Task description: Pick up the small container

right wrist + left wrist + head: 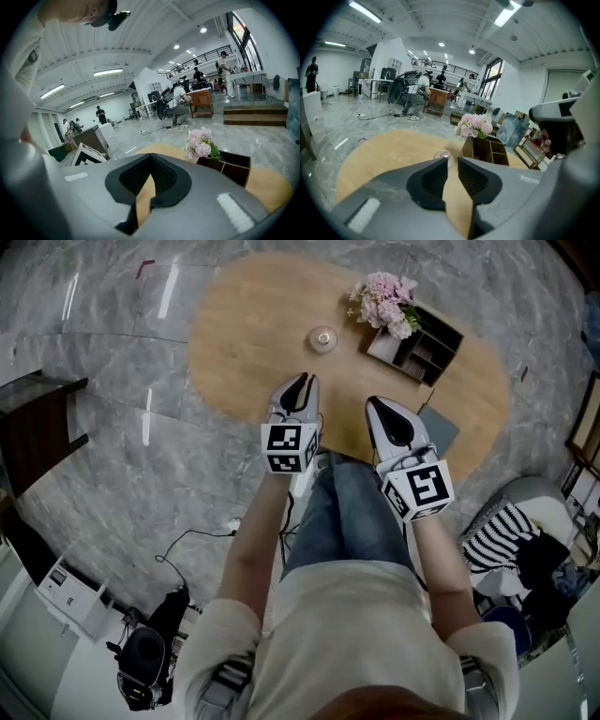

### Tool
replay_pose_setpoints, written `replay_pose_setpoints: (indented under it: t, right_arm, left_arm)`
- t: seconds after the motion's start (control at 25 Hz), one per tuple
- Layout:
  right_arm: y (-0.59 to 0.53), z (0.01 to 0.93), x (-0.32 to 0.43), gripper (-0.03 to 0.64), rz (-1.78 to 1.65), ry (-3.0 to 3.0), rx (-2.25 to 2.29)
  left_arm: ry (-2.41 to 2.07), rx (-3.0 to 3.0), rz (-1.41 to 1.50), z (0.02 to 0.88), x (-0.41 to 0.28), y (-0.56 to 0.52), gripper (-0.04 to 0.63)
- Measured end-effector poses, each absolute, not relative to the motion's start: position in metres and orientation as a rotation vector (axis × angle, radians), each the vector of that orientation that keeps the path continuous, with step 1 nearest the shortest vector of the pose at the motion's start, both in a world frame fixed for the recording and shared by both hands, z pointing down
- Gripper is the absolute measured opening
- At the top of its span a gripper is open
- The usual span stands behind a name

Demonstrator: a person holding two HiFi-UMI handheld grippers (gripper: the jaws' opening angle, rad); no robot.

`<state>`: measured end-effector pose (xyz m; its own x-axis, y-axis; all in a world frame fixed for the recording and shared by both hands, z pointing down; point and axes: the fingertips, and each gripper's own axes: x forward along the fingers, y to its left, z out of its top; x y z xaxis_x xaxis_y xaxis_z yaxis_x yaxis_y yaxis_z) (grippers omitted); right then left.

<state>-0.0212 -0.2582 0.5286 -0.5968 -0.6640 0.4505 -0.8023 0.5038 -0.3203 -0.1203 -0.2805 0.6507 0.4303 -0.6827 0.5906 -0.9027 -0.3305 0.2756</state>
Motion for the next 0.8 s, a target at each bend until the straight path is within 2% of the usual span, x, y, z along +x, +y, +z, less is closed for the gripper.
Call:
replay_pose_setpoints:
  t: [0.32,0.56,0.8]
  right_arm:
    - [-0.275,0.575,-0.014,-0.002,0.82,-2.452,1.225]
    - [-0.282,0.607,-0.011,-0.002,0.873,-2.437,1.216]
    - [-0.284,0.63,-0.005,-0.002,0.941,-2.411,1.215]
  left_arm:
    - [-1.267,2.176,0.64,0.731,-0.104,-0.317,0.281]
    - [-1.278,2.2,0.682,0.772,-0.096,-0.345,0.376]
    - [-1.302,2.246,0.738,0.798,-0.084,-0.368,0.414]
